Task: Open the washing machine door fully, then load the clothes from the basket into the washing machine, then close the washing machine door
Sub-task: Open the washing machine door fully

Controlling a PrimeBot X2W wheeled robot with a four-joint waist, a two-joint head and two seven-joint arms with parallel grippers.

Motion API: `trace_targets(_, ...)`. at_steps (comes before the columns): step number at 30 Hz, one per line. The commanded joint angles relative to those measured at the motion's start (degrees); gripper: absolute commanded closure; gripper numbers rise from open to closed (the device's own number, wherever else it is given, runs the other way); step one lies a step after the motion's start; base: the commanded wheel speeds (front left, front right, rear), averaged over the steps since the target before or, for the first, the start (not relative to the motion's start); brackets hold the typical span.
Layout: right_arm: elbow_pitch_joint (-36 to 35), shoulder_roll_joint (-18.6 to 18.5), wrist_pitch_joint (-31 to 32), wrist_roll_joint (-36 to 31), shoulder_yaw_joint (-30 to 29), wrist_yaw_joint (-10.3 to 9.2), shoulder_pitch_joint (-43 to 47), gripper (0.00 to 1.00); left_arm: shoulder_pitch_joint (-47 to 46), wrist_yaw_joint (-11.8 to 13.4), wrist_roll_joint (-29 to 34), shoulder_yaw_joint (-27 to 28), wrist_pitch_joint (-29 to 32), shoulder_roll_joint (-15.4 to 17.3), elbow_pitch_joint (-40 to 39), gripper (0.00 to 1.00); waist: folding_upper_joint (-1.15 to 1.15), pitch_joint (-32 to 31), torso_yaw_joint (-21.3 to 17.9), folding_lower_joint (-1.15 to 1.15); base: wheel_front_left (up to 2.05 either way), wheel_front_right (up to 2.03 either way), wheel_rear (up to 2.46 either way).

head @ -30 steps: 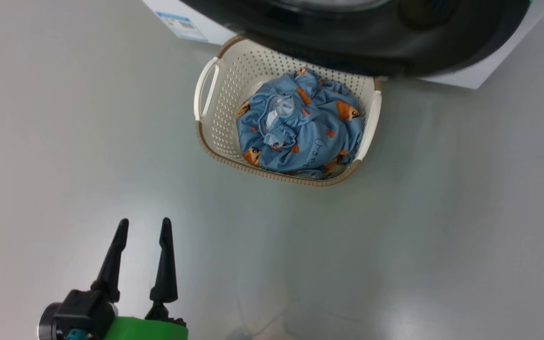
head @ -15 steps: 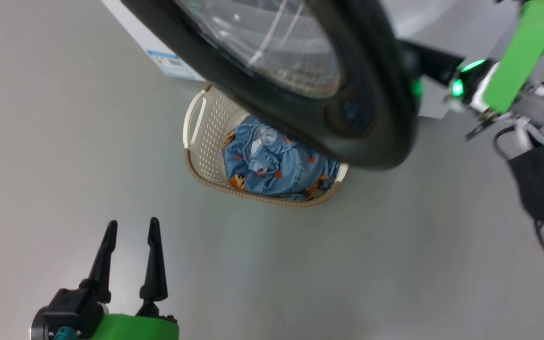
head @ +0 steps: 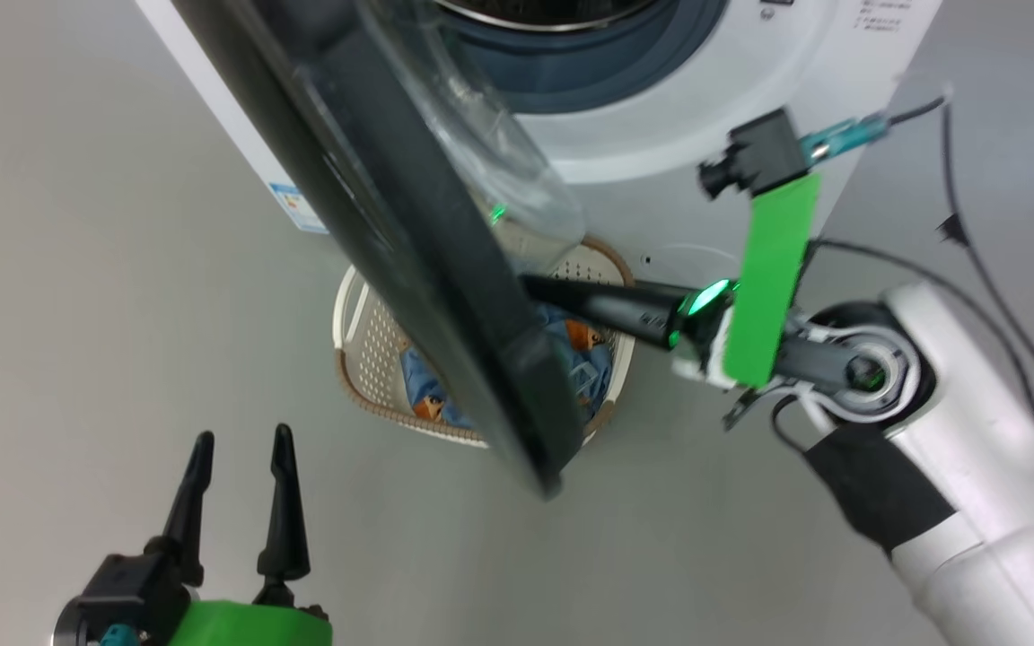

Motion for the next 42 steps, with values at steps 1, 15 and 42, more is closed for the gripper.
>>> trace_targets(1, -1.9, 2.3, -0.8, -0.2, 1.8, 0.1, 1.7, 1.0, 0.4, -0.1, -0.2, 2.2, -0.4, 0.9, -0.9, 0.0, 0.0, -2.1, -0.7, 0.0, 0.0, 0.0, 0.0)
trace_targets(15, 1.2, 7.1, -7.1, -0.8, 8.3, 0.1, 4.9, 1.0, 1.3, -1.3, -0.1, 1.5, -0.4, 0.9, 0.5, 0.0, 0.0, -5.6, 1.6, 0.0, 0.0, 0.0, 0.0)
trace_targets(42, 3.8, 6.7, -20.7, -0.9, 17.0, 0.1, 7.8, 0.89, 2.2, -3.4, 1.5, 3.5, -0.4, 0.9, 4.0, 0.0, 0.0, -12.8, 0.0, 0.0, 0.0, 0.0, 0.0)
